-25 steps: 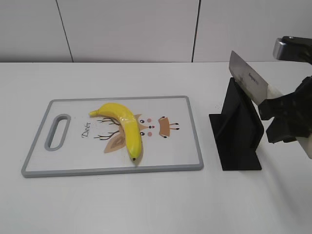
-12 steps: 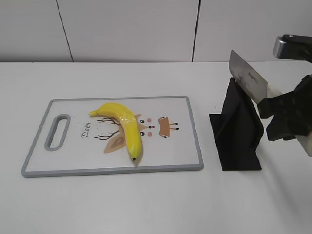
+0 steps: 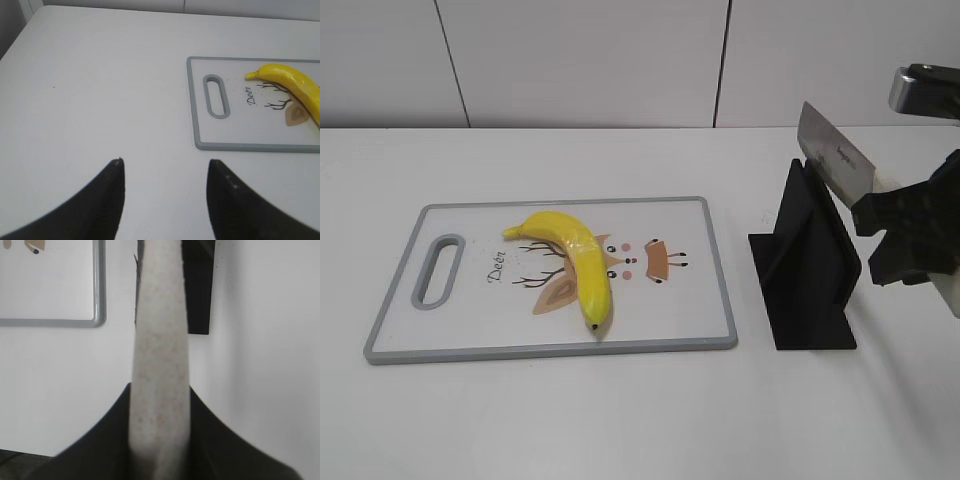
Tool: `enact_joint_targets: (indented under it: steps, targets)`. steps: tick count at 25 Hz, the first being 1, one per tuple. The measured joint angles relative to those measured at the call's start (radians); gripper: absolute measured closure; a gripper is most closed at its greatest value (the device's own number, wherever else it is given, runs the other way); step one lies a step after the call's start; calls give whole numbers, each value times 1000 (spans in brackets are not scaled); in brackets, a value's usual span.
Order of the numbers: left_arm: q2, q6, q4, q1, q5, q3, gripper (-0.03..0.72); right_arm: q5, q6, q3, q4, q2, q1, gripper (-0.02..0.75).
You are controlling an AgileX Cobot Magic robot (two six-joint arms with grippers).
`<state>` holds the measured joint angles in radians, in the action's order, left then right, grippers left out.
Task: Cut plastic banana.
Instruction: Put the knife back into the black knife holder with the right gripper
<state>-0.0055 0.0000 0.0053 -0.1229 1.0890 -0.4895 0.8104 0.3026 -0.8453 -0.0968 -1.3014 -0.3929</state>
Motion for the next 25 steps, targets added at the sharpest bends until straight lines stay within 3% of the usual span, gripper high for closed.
enact_joint_targets:
  steps: [22, 25]
  targets:
    - [0, 0, 3, 0, 0, 0, 213, 18, -21, 0, -51, -64, 0, 559]
    - [0, 0, 3, 0, 0, 0, 213, -13, -22, 0, -53, -64, 0, 500]
